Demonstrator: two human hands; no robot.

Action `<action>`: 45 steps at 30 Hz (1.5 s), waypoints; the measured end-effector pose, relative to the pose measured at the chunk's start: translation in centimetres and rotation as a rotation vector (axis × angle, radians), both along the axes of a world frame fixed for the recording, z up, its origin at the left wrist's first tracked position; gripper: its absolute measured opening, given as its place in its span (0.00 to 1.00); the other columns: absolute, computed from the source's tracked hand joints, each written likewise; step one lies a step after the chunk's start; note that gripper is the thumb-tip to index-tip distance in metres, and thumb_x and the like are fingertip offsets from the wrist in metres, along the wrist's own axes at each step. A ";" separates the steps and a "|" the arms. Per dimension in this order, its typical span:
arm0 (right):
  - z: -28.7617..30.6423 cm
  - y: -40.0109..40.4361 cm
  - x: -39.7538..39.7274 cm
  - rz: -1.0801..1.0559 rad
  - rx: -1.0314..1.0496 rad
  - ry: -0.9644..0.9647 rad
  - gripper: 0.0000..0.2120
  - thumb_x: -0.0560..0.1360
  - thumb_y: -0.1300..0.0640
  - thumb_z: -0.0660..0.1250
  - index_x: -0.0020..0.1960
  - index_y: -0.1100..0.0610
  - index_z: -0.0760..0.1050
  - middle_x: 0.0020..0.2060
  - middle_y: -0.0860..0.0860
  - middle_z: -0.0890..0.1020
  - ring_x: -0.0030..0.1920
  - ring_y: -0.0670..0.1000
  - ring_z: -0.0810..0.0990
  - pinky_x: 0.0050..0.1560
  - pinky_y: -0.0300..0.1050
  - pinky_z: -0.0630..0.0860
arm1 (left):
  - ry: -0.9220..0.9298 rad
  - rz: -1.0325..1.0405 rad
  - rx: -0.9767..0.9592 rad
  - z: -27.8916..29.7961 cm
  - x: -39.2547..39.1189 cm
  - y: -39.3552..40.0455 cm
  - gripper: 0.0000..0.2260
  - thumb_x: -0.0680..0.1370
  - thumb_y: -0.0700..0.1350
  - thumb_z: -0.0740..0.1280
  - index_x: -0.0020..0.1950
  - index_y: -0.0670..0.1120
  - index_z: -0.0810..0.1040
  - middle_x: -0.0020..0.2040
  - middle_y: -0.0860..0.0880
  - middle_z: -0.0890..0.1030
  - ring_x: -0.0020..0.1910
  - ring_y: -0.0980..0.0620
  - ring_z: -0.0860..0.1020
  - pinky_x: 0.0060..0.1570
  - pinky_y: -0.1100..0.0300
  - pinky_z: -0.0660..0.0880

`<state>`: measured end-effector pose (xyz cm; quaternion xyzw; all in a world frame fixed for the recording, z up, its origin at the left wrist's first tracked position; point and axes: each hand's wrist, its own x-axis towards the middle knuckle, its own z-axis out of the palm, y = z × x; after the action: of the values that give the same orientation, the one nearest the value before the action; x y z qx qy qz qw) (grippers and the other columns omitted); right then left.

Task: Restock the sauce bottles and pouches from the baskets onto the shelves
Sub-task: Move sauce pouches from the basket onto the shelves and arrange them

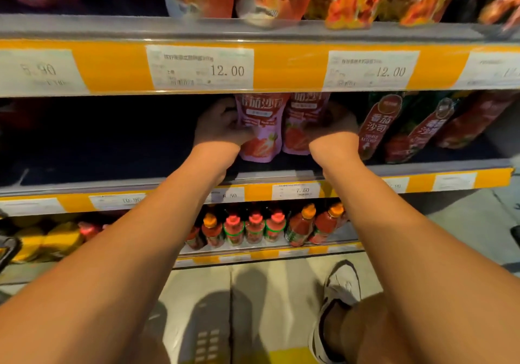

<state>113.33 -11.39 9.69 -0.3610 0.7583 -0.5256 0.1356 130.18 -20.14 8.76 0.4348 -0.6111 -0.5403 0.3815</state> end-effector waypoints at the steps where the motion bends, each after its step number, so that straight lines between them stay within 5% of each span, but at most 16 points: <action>1: 0.0 -0.1 0.0 0.019 0.045 0.050 0.13 0.80 0.66 0.68 0.64 0.61 0.78 0.45 0.44 0.78 0.43 0.34 0.79 0.44 0.23 0.70 | -0.006 -0.023 -0.024 0.0 -0.1 0.0 0.21 0.70 0.32 0.78 0.55 0.49 0.76 0.55 0.47 0.84 0.55 0.47 0.83 0.58 0.44 0.80; 4: 0.5 -0.3 -0.1 0.018 0.444 0.378 0.10 0.81 0.61 0.65 0.62 0.57 0.77 0.56 0.52 0.81 0.55 0.52 0.81 0.50 0.40 0.76 | -0.028 -0.071 -0.108 -0.3 0.0 0.1 0.22 0.71 0.34 0.78 0.51 0.57 0.75 0.51 0.56 0.83 0.53 0.54 0.82 0.57 0.53 0.79; 7: 1.0 0.1 -0.2 -0.030 0.646 0.565 0.10 0.80 0.59 0.66 0.61 0.57 0.77 0.58 0.57 0.81 0.57 0.58 0.80 0.50 0.47 0.78 | -0.160 -0.107 -0.200 -1.1 0.7 -0.1 0.19 0.73 0.39 0.77 0.55 0.60 0.77 0.51 0.61 0.81 0.52 0.61 0.80 0.56 0.58 0.77; 12: 0.6 0.5 0.0 0.017 0.618 0.374 0.10 0.77 0.60 0.71 0.56 0.57 0.74 0.54 0.56 0.83 0.49 0.59 0.84 0.48 0.51 0.83 | -0.336 -0.146 -0.248 -1.9 1.5 -0.2 0.16 0.73 0.48 0.78 0.55 0.62 0.77 0.47 0.66 0.79 0.49 0.59 0.80 0.51 0.59 0.75; 14: 0.2 0.6 0.6 0.062 0.469 0.080 0.16 0.76 0.63 0.72 0.61 0.58 0.73 0.54 0.58 0.84 0.43 0.62 0.87 0.43 0.56 0.85 | -0.362 -0.138 -0.285 -2.0 1.5 -0.2 0.16 0.73 0.50 0.78 0.57 0.61 0.78 0.48 0.67 0.78 0.46 0.61 0.78 0.49 0.61 0.72; 17: -0.4 0.4 1.2 0.009 0.242 -0.232 0.12 0.80 0.63 0.67 0.62 0.55 0.73 0.48 0.61 0.85 0.27 0.58 0.84 0.22 0.42 0.75 | -0.386 -0.109 -0.326 -2.1 1.3 -0.6 0.20 0.73 0.51 0.78 0.64 0.55 0.80 0.55 0.62 0.79 0.51 0.57 0.76 0.52 0.60 0.70; 20: -0.8 -0.1 1.2 -0.009 0.182 -0.259 0.15 0.80 0.64 0.65 0.66 0.58 0.73 0.50 0.62 0.85 0.26 0.56 0.83 0.19 0.37 0.70 | -0.384 -0.102 -0.333 -2.3 1.0 -1.1 0.21 0.73 0.50 0.78 0.65 0.54 0.80 0.55 0.61 0.79 0.50 0.58 0.75 0.51 0.62 0.69; 22: -0.9 -0.5 1.0 -0.019 0.199 -0.217 0.18 0.79 0.64 0.66 0.68 0.58 0.73 0.52 0.61 0.85 0.36 0.62 0.86 0.25 0.40 0.74 | -0.371 -0.102 -0.334 -2.6 0.7 -1.5 0.20 0.74 0.50 0.77 0.65 0.54 0.80 0.55 0.61 0.80 0.51 0.58 0.76 0.52 0.62 0.70; 26: -1.2 -1.5 0.5 -0.070 0.265 -0.104 0.21 0.76 0.62 0.69 0.68 0.58 0.71 0.55 0.62 0.83 0.53 0.68 0.84 0.50 0.63 0.83 | -0.339 -0.078 -0.326 -3.0 0.0 -2.0 0.19 0.74 0.49 0.77 0.64 0.55 0.80 0.55 0.61 0.80 0.52 0.58 0.78 0.54 0.60 0.73; 29: -1.3 -2.0 0.2 -0.128 0.312 0.012 0.28 0.74 0.61 0.75 0.70 0.58 0.69 0.63 0.59 0.80 0.61 0.65 0.81 0.58 0.59 0.82 | -0.326 -0.055 -0.348 -3.3 -0.7 -2.4 0.18 0.74 0.49 0.77 0.63 0.55 0.80 0.52 0.62 0.80 0.51 0.58 0.79 0.51 0.64 0.72; 32: -1.8 -2.6 -0.4 -0.161 0.319 0.052 0.35 0.71 0.59 0.79 0.73 0.57 0.67 0.66 0.56 0.79 0.65 0.61 0.79 0.58 0.44 0.76 | -0.304 -0.042 -0.359 -3.4 -1.2 -2.9 0.18 0.73 0.48 0.77 0.62 0.54 0.81 0.52 0.60 0.81 0.51 0.56 0.80 0.53 0.62 0.75; 36: -1.9 -3.2 -0.6 -0.184 0.396 0.193 0.37 0.73 0.54 0.79 0.76 0.54 0.64 0.70 0.53 0.76 0.69 0.56 0.75 0.60 0.39 0.70 | -0.275 -0.042 -0.365 -3.4 -2.0 -3.1 0.18 0.73 0.47 0.77 0.62 0.54 0.81 0.52 0.60 0.82 0.53 0.57 0.81 0.55 0.59 0.77; 40: -2.1 -3.5 -0.5 -0.200 0.173 0.005 0.26 0.77 0.60 0.70 0.73 0.55 0.68 0.60 0.55 0.81 0.57 0.57 0.82 0.61 0.54 0.80 | -0.240 -0.043 -0.366 -3.6 -2.6 -3.2 0.19 0.73 0.48 0.76 0.64 0.55 0.81 0.53 0.61 0.81 0.54 0.58 0.80 0.54 0.63 0.74; 45: -1.9 -3.8 -1.0 -0.203 0.193 0.025 0.25 0.78 0.61 0.68 0.74 0.57 0.67 0.60 0.57 0.81 0.57 0.60 0.83 0.58 0.57 0.81 | -0.229 -0.041 -0.388 -3.8 -3.6 -3.3 0.20 0.73 0.48 0.76 0.65 0.54 0.80 0.59 0.57 0.83 0.56 0.59 0.79 0.54 0.65 0.72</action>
<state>112.37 -15.17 7.78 -0.2741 0.8396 -0.4569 0.1061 126.60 -23.44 5.01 0.3992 -0.7518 -0.3673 0.3749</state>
